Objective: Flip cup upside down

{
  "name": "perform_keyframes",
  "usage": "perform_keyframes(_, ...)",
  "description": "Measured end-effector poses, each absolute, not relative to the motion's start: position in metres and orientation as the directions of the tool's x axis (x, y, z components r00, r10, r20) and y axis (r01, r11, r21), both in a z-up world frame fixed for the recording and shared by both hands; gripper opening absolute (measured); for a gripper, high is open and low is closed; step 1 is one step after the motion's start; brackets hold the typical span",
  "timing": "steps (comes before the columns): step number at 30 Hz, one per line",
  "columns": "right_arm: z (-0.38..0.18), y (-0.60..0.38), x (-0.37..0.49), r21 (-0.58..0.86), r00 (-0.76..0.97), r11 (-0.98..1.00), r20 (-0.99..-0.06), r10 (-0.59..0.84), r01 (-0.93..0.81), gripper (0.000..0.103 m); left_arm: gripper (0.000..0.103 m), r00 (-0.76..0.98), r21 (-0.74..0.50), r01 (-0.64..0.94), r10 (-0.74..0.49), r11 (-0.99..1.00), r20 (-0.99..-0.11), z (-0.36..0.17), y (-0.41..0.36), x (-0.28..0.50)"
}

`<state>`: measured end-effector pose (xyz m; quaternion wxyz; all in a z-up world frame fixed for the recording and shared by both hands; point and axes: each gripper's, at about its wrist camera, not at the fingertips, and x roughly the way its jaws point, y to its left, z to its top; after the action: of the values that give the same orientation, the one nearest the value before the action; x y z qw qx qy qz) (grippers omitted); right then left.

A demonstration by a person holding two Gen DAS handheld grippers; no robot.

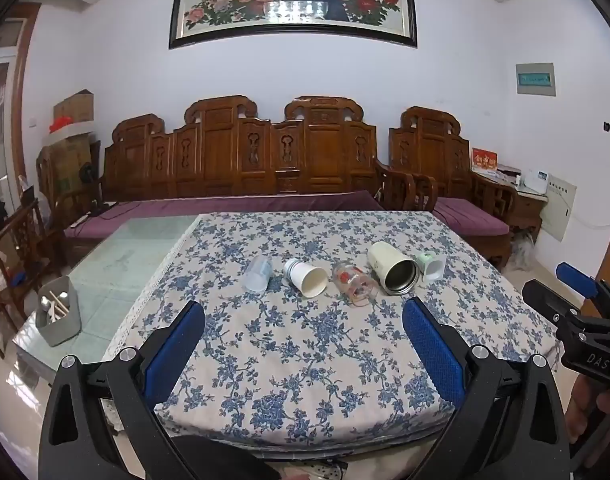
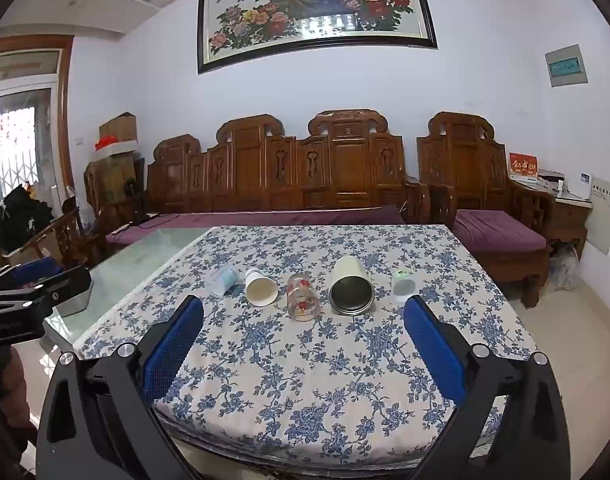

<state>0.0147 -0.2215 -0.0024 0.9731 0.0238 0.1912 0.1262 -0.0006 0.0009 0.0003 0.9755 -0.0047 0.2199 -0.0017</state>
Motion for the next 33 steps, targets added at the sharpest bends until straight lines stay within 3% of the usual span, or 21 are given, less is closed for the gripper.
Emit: perform_keyframes(33,-0.004,-0.219,0.016,0.087,0.895,0.967,-0.367,0.253,-0.238,0.101,0.095,0.914,-0.009,0.011,-0.014,1.000,-0.406,0.011,-0.001,-0.007)
